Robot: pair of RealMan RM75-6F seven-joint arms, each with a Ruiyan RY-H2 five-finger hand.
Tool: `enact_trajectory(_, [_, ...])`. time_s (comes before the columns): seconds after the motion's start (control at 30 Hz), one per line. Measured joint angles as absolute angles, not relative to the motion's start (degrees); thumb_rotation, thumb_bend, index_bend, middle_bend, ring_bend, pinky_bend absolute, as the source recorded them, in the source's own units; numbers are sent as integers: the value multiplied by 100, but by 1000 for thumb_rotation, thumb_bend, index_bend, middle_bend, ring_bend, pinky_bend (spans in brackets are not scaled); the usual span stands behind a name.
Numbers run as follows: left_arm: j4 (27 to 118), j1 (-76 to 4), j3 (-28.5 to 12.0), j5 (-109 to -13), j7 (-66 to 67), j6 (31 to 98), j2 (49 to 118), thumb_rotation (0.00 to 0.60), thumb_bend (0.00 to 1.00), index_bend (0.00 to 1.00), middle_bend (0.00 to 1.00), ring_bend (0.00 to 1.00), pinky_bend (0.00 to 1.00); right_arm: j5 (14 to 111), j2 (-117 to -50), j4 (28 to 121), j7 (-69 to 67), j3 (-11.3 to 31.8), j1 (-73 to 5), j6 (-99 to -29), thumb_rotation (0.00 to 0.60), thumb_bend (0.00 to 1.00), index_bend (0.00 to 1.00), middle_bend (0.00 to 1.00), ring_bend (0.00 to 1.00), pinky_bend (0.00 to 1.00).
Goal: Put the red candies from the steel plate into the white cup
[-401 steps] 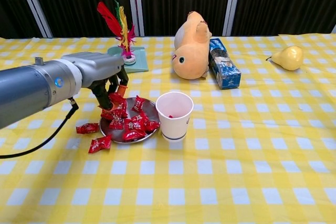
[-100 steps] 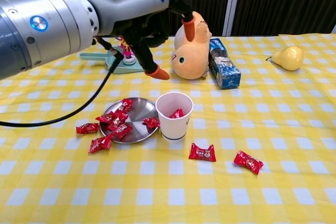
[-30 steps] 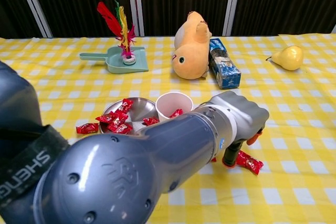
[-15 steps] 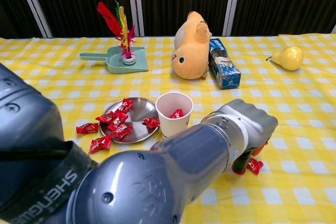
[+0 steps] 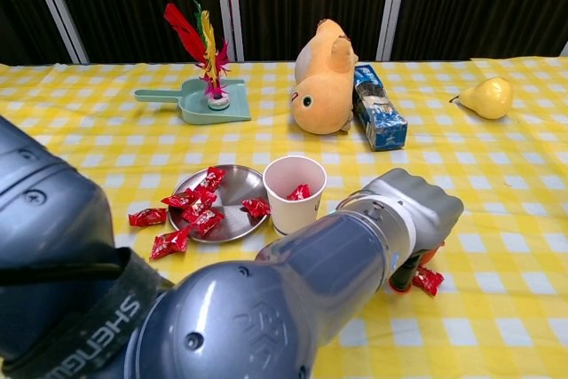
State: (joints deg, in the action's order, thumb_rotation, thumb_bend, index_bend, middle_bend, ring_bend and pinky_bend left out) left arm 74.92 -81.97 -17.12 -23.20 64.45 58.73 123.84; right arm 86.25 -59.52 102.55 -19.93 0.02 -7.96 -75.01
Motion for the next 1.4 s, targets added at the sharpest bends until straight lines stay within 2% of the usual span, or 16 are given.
enact_trajectory(0.1, [7482,-8178,-1696,-2313,6472,5869,12398,600,370,537,887,935,994,8625,-5954,10250,-2003,1,-796,-7497,600,327,0,0,0,0])
enact_trajectory(0.4, [7556,-8058,-1630,-2342,6522,5946,12375,600,379,579,892,936,995,8641,-5940,10252,-2013,-1,-794,-7505,600,327,0,0,0,0])
enact_trajectory(0.97, [8130,-7740,-1681,-2721,6341,6234,11940,600,380,575,890,936,996,8627,-5950,10245,-1993,4,-788,-7509,600,327,0,0,0,0])
enact_trajectory(1.17, [8548,-7633,-1841,-2948,6191,6410,11636,600,380,567,889,936,996,8612,-5951,10240,-1998,10,-791,-7501,600,327,0,0,0,0])
enact_trajectory(1.4, [9344,-7449,-1883,-3052,6259,6680,10909,600,380,569,889,936,995,8636,-5956,10240,-1972,3,-792,-7503,600,327,0,0,0,0])
